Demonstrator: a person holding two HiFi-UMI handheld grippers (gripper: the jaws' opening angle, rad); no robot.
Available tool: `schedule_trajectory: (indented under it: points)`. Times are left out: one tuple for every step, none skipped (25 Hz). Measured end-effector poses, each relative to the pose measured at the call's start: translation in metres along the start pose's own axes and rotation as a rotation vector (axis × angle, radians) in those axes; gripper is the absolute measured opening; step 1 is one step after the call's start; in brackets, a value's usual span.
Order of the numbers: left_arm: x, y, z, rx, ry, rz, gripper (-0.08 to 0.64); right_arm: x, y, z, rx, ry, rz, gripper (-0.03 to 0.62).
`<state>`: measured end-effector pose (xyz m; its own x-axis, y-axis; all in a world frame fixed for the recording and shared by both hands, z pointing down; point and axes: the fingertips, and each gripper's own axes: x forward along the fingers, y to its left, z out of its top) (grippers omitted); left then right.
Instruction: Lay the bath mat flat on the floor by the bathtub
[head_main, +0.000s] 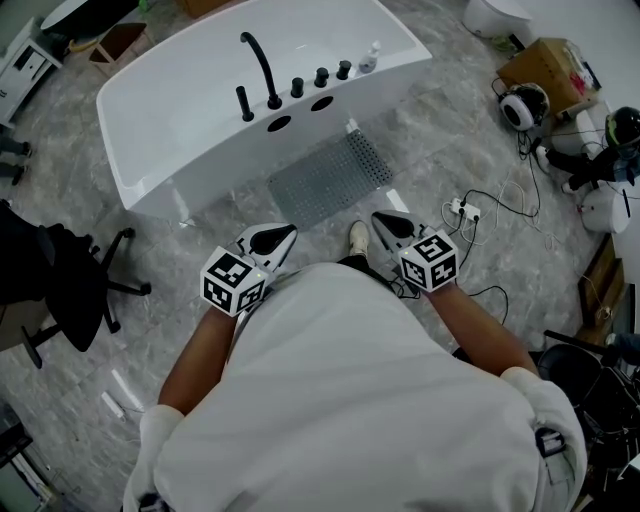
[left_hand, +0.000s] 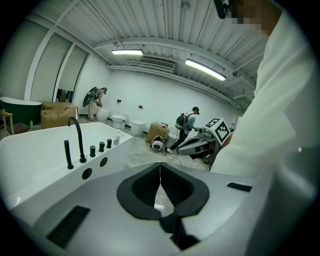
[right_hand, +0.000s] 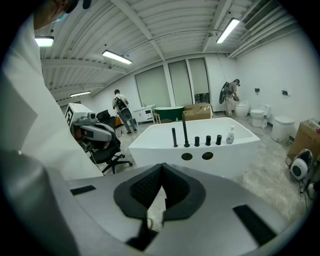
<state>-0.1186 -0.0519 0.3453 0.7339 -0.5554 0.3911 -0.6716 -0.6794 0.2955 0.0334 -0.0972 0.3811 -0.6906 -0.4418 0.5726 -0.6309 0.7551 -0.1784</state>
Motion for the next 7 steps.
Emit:
schedule_trajectory:
  points:
    - [0.002,0.001,0.0,-0.003,0.002,0.001,0.018,0.0,-0.002,0.0,0.002,0.0,-0.001,0.008]
    - [0.004,0.002,0.0,-0.006,0.004,0.002,0.018,0.0,-0.004,-0.001,0.004,-0.001,-0.003,0.008]
    - [0.007,0.002,0.0,-0.009,0.005,0.003,0.018,0.0,-0.007,-0.002,0.004,-0.001,-0.004,0.008]
    - [0.011,0.003,0.0,-0.011,0.005,0.003,0.018,0.0,-0.009,-0.003,0.004,-0.001,-0.004,0.008]
    - [0.014,0.005,0.0,-0.013,0.005,0.004,0.018,0.001,-0.012,-0.003,0.002,-0.001,-0.004,0.008]
    - [0.018,0.006,0.001,-0.015,0.005,0.004,0.018,0.002,-0.015,-0.004,-0.001,-0.001,-0.004,0.008]
    - [0.022,0.007,0.001,-0.016,0.006,0.004,0.018,0.002,-0.018,-0.004,-0.004,0.0,-0.003,0.008]
